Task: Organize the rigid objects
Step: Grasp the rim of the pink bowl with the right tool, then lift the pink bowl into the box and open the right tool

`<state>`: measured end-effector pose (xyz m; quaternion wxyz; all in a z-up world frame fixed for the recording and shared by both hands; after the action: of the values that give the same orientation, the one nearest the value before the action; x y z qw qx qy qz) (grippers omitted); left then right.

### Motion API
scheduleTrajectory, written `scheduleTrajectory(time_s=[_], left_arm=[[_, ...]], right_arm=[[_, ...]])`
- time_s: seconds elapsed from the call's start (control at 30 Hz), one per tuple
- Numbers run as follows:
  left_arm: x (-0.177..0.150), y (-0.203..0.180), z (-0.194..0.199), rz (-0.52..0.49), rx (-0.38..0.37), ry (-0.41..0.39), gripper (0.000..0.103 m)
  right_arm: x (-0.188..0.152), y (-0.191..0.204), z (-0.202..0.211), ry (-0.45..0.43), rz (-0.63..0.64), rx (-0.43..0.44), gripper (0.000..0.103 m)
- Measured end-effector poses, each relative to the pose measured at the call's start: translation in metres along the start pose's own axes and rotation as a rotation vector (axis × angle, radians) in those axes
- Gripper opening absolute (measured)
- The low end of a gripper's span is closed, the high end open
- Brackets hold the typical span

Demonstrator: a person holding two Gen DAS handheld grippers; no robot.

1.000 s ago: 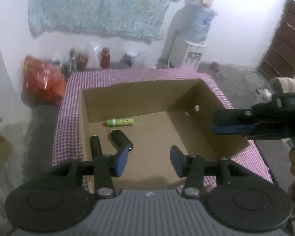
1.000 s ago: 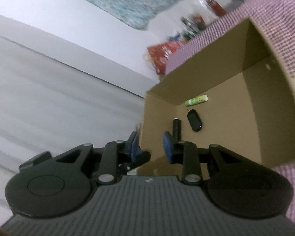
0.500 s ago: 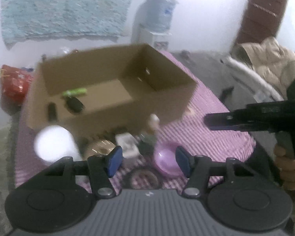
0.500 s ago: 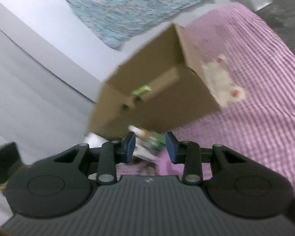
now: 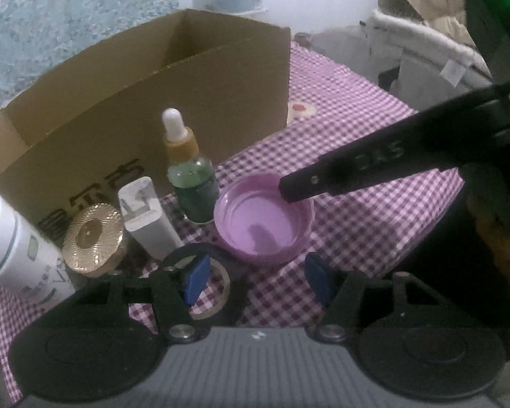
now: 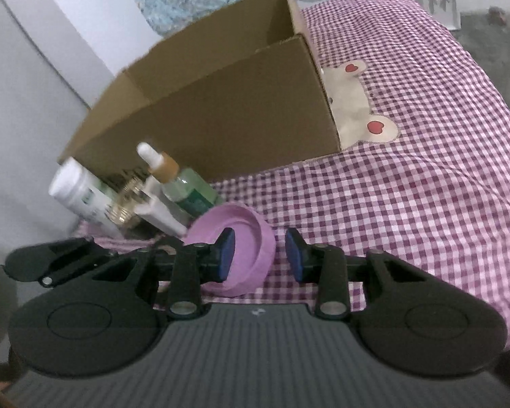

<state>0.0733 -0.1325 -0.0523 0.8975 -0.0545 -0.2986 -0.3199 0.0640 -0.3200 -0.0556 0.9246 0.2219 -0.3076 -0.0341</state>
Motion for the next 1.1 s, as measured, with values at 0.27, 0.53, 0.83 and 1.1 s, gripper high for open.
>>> scheduleTrajectory(time_s=[0.27, 0.53, 0.83, 1.1], left_arm=[[0.005, -0.005, -0.006, -0.054, 0.051, -0.024, 0.064], [0.013, -0.019, -0.014, -0.108, 0.031, -0.033, 0.072], [0.021, -0.03, -0.026, -0.12, -0.012, -0.046, 0.077], [0.021, -0.031, -0.027, -0.108, -0.021, -0.07, 0.074]], right_arm=[[-0.008, 0.002, -0.016, 0.031, 0.095, -0.054, 0.01], [-0.008, -0.007, -0.008, 0.028, 0.088, -0.084, 0.009], [-0.008, -0.015, -0.002, 0.029, 0.072, -0.088, 0.009], [-0.01, -0.013, -0.002, 0.023, 0.076, -0.083, 0.009]])
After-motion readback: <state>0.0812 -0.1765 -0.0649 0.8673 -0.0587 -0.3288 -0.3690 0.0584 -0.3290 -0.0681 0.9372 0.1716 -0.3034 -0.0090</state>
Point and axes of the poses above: each gripper's, at about its wrist camera, not at the fingertips, and z roughly against the way its jaws point, y to its left, x to its top, the point moved 3 cm from there along -z, roughly the way its jaws point, and after that the axes turned 2 degrees about -z, right-handed, at the moved point
